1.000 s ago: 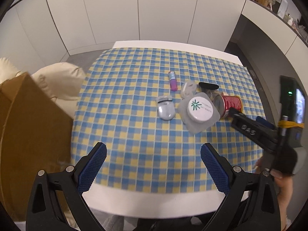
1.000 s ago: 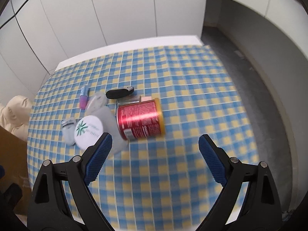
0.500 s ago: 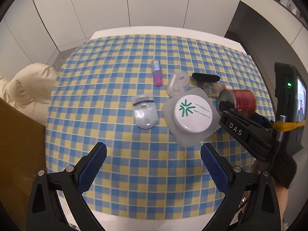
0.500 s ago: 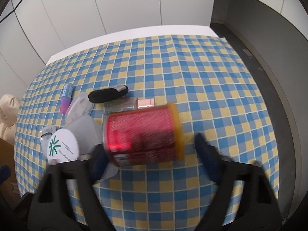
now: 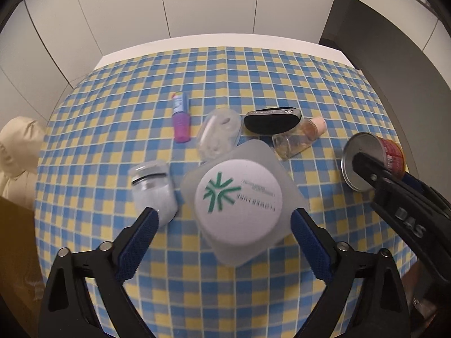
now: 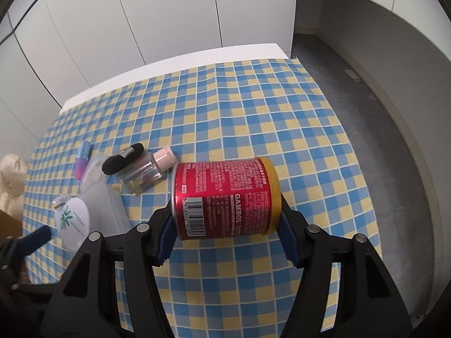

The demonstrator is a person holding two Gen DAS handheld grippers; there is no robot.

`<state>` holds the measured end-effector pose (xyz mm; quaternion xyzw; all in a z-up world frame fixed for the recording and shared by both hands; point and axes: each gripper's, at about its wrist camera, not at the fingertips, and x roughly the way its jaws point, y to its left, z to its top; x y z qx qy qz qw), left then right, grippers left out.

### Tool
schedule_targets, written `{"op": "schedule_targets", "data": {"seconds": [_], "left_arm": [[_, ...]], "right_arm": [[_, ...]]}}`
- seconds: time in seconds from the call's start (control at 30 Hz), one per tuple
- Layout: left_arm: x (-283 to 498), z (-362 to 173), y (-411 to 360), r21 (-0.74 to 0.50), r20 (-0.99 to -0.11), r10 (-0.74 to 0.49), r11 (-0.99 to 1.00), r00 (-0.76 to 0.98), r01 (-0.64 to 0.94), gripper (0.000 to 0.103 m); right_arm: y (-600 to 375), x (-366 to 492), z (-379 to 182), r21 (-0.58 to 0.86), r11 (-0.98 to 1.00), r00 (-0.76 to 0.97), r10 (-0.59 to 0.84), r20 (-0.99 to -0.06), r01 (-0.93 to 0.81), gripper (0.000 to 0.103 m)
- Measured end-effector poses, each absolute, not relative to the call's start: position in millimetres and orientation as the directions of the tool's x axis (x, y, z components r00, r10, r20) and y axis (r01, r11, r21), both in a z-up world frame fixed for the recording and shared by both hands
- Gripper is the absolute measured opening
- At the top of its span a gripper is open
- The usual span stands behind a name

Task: Organize objects
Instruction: 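Grasp the red GAMBOL can with the right tool while the left tool grasps the white compact, then lift the white compact with the left tool while the right tool lifts the red can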

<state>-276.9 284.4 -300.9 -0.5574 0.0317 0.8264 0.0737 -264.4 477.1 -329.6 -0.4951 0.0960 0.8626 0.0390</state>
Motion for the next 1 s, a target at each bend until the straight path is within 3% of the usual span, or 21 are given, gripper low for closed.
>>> {"op": "schedule_targets", "data": {"seconds": [0.2, 0.3, 0.63, 1.0], "left_arm": [[-285, -297, 286, -0.065, -0.912, 0.122, -0.986, -0.392, -0.156, 0.061], [-286, -295, 283, -0.077, -0.91, 0.132, -0.985, -0.394, -0.151, 0.058], [-274, -285, 271, -0.051, -0.905, 0.109, -0.988, -0.41, -0.148, 0.057], [-271, -282, 266, -0.028, -0.907, 0.087, -0.989, -0.413, -0.146, 0.057]], "right_arm": [[480, -264, -332, 0.14, -0.98, -0.51, -0.049, -0.859, -0.142, 0.064], [475, -266, -334, 0.096, -0.987, -0.512, -0.016, -0.859, -0.129, 0.064], [431, -273, -360, -0.018, -0.991, -0.478, 0.079, -0.875, -0.131, 0.064], [428, -276, -346, -0.002, -0.993, -0.526, 0.067, -0.848, -0.122, 0.064]]}}
